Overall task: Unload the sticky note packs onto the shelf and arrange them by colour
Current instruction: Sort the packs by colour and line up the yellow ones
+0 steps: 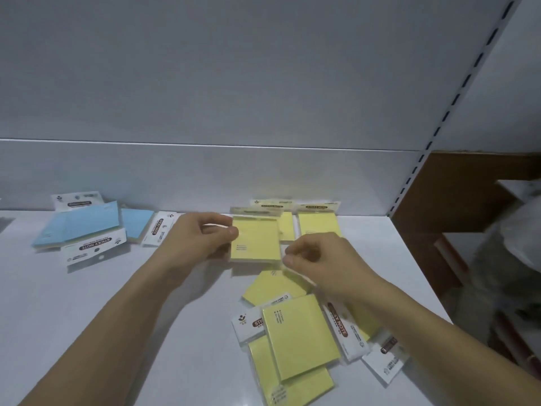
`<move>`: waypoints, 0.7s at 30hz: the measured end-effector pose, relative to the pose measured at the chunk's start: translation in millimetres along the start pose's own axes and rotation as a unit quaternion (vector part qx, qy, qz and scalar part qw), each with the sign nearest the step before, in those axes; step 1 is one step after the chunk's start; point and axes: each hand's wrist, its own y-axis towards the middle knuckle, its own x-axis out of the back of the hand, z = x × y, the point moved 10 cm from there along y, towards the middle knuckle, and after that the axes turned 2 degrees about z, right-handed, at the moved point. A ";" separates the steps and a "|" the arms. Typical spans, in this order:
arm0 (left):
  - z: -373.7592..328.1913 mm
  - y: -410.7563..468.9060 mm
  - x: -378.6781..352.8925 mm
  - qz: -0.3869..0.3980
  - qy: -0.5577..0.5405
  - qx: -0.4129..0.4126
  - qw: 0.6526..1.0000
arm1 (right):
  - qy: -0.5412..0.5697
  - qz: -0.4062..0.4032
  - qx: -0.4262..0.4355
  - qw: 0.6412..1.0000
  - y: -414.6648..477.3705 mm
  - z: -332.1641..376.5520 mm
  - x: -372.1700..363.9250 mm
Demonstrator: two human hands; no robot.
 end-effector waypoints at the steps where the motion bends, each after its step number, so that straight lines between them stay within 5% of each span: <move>1: -1.6 1.6 9.5 -0.010 -0.007 0.001 1.000 | -0.047 0.026 0.024 0.998 -5.6 2.3 -8.2; 9: 2.7 5.6 19.5 -0.026 -0.003 -0.004 1.000 | -0.082 0.057 0.061 0.993 -21.4 -1.8 -17.4; 14: 4.8 8.1 -1.7 -0.003 -0.031 0.006 1.000 | -0.018 -0.069 0.072 0.995 -4.8 8.9 25.8; 17: 4.0 13.9 -11.8 0.000 -0.020 0.009 1.000 | 0.040 -0.054 0.073 0.995 11.1 15.9 31.6; 21: 2.8 27.9 -18.8 -0.021 0.011 0.014 1.000 | -0.016 -0.050 0.067 0.996 33.1 17.1 22.7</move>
